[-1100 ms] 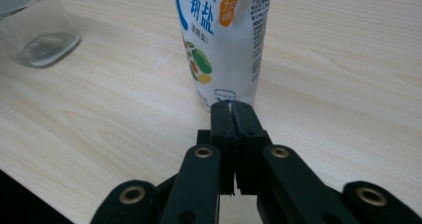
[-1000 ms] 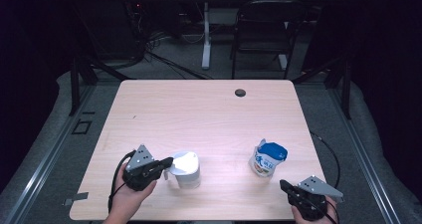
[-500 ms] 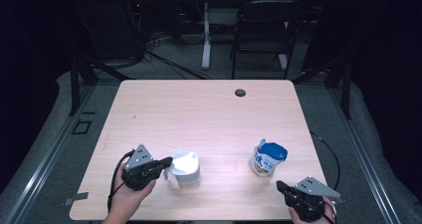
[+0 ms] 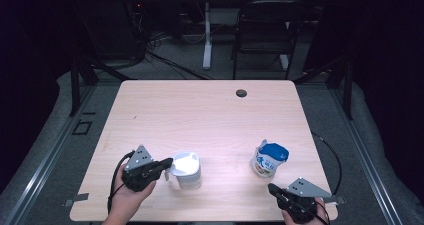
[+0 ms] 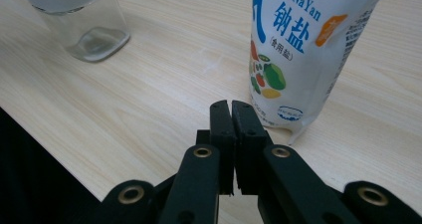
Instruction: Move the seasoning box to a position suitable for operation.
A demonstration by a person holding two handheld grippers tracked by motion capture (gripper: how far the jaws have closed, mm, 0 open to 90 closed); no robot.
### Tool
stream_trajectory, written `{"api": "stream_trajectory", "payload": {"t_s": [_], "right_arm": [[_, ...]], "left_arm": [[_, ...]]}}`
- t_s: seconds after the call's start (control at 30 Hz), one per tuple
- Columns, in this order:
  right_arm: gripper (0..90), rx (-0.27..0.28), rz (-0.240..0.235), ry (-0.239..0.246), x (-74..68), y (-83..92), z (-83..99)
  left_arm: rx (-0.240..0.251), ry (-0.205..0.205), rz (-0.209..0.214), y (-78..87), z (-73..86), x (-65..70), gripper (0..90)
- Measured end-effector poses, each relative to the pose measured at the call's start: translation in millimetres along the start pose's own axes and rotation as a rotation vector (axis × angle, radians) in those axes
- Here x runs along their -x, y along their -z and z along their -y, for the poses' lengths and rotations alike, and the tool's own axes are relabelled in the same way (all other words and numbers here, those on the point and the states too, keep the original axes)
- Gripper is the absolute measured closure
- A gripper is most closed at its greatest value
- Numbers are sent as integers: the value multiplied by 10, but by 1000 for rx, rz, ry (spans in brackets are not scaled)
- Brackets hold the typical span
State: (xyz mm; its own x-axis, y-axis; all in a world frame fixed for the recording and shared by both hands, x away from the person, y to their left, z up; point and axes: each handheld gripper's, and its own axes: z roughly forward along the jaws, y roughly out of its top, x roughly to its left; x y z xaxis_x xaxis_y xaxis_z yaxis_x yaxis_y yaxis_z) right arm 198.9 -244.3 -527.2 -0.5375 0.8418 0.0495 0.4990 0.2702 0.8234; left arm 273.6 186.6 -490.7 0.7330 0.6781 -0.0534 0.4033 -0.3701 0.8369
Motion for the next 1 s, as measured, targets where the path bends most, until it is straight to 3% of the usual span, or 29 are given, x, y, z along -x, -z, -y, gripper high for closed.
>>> {"api": "stream_trajectory", "payload": {"t_s": [0.2,0.77,1.0], "right_arm": [[888,0,-26,11,-70,-34,-30],[894,-67,-99,107,-315,-314,-220],[900,-64,-122,128,-359,-408,-335]], "left_arm": [[-1,-1,-4,6,6,-8,900],[0,2,-11,12,17,-8,900],[0,2,-10,14,21,-6,900]]}}
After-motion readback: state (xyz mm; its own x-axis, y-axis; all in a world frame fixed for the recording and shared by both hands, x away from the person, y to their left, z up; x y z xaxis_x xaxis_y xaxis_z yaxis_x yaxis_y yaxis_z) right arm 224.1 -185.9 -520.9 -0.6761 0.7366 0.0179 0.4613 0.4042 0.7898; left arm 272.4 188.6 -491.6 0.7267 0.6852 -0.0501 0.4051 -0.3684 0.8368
